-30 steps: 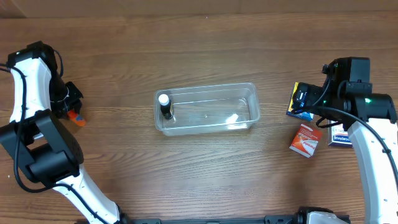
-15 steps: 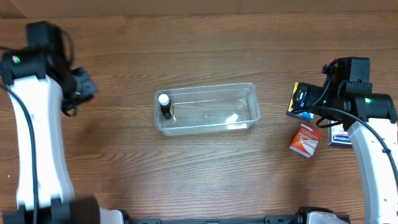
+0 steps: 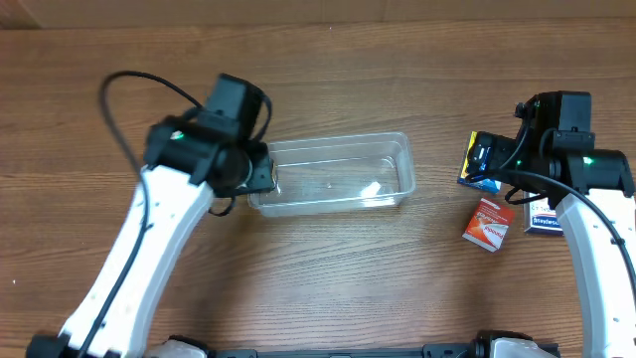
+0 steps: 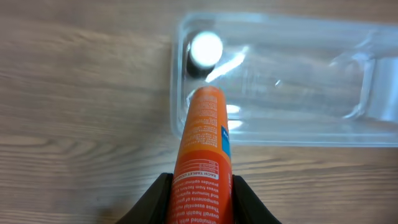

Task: Pack container
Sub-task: 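Place the orange bottle beside the dark bottle in the container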

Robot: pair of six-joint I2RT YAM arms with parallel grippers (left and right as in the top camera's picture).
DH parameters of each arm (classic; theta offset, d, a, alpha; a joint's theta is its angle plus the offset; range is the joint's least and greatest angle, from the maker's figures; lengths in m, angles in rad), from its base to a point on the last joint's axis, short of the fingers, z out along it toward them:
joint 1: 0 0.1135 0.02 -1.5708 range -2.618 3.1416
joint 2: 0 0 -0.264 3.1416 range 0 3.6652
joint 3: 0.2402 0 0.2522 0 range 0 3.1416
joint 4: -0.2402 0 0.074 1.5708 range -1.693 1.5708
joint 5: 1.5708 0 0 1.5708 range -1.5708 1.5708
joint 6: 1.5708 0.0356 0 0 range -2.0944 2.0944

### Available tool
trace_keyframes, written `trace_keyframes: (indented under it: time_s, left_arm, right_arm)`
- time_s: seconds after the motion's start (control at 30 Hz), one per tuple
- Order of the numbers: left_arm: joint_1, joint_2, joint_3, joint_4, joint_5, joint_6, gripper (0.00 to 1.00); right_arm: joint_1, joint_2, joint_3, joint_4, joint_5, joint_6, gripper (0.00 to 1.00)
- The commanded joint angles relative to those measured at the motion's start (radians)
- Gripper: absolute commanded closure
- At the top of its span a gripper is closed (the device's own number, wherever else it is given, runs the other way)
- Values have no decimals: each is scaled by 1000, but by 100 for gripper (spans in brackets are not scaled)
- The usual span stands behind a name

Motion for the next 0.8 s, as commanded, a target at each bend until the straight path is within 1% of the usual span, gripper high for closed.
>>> trace_keyframes:
  time_s: [0.0,0.13,0.23,0.37,0.43,0.47,0.5,0.57,0.77]
  left_arm:
    - [-6,69,-66,51,31,-5,96]
    - [-9,180,-68,55,27,2,95]
    - [-9,249,-68,91,28,18,94]
    - [-9,293,-68,111,28,25,90]
    - [-9,303,-68,111,28,25,83]
    - [-9,305,-68,111,28,25,78]
    - [-9,305,-68,111,28,25,69]
    - [-9,305,-68,110,28,25,56]
    - [-9,305,-68,111,28,25,53]
  right_arm:
    - [-2,-4,33,2,-3,5,0]
    - [-2,-4,33,2,-3,5,0]
    - [-2,-4,33,2,-3,5,0]
    - [-2,-4,33,2,-3,5,0]
    - [-2,-4,33,2,-3,5,0]
    - [-2,-4,33,2,-3,5,0]
    - [-2,-4,33,2,-3,5,0]
    - [-2,-4,33,2,-3,5,0]
    - [-2,-4,33,2,-3,5,0]
